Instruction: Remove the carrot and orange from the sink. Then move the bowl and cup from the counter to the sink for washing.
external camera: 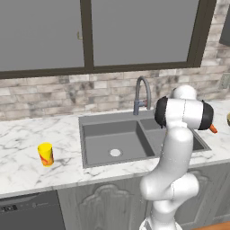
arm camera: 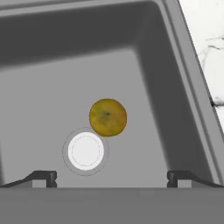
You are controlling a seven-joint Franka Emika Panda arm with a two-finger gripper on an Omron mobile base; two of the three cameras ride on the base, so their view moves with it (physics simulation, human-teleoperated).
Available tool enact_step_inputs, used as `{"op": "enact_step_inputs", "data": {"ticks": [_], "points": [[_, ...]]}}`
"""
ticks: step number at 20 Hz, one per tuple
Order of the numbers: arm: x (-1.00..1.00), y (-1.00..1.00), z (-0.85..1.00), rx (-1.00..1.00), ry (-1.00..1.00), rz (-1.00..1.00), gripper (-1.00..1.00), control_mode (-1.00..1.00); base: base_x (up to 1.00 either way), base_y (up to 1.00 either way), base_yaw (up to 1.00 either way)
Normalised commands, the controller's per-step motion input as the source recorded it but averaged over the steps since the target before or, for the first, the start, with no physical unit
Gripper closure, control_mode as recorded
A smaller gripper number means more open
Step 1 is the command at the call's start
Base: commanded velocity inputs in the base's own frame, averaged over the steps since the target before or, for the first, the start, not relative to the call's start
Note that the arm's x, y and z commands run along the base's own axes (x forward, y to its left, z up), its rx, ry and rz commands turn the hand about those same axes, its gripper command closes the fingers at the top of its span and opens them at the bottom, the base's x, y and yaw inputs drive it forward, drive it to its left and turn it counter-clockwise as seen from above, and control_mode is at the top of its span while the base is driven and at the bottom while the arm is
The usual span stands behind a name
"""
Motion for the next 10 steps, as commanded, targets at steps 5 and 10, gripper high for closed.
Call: {"op": "enact_step_inputs", "data": {"ticks": [5,10], "points": [[0.26,-0.06,-0.11,0.0,0.07,0.0,-1.0,-1.0,0.0,0.0,0.0],[0.22,-0.1,-0.12,0.0,0.0,0.0,-1.0,-1.0,0.0,0.0,0.0]]}}
